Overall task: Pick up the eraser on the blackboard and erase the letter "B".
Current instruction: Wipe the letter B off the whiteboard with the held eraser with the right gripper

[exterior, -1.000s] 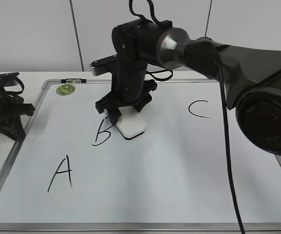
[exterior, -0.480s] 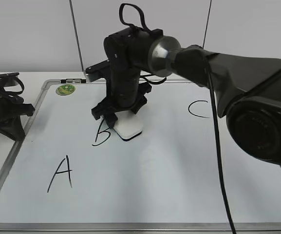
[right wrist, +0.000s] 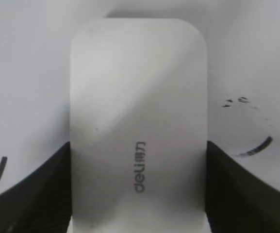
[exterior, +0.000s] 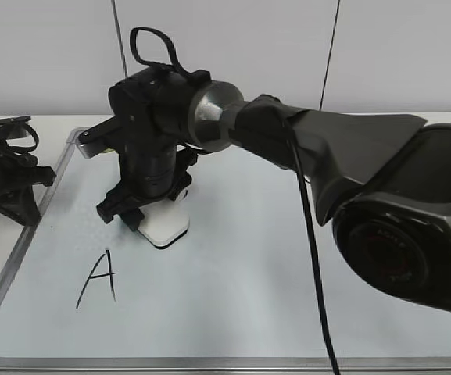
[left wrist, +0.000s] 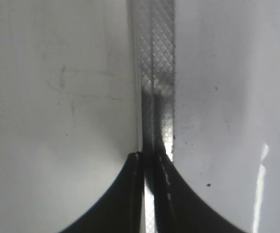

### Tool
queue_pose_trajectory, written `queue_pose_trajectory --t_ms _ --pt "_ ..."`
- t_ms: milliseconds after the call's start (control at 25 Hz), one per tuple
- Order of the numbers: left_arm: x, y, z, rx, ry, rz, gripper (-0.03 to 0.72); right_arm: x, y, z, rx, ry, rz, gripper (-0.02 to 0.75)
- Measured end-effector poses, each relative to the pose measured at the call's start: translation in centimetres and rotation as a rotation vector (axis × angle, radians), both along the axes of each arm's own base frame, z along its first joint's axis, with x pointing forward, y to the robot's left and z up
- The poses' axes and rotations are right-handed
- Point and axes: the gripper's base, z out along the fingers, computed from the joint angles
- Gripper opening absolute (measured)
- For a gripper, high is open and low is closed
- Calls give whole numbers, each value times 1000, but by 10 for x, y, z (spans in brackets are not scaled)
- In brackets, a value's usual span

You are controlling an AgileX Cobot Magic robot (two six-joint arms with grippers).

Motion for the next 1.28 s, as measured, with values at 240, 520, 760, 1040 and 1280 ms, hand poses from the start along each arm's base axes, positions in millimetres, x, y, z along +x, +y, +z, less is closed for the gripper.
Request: queue_pose_trajectory --t_ms 240,520,760,1040,1280 --pt "0 0 0 0 0 0 11 -4 4 0 0 -3 12 543" --pt "0 0 0 2 0 -1 11 -4 4 0 -17 -13 2 543" --pt "0 0 0 5 0 -3 11 0 -1 0 -22 -15 -13 543" --pt "0 1 0 6 0 -5 11 4 -6 1 -11 4 -47 543" --pt "0 1 0 7 0 -5 11 11 -17 1 -18 26 -78 543"
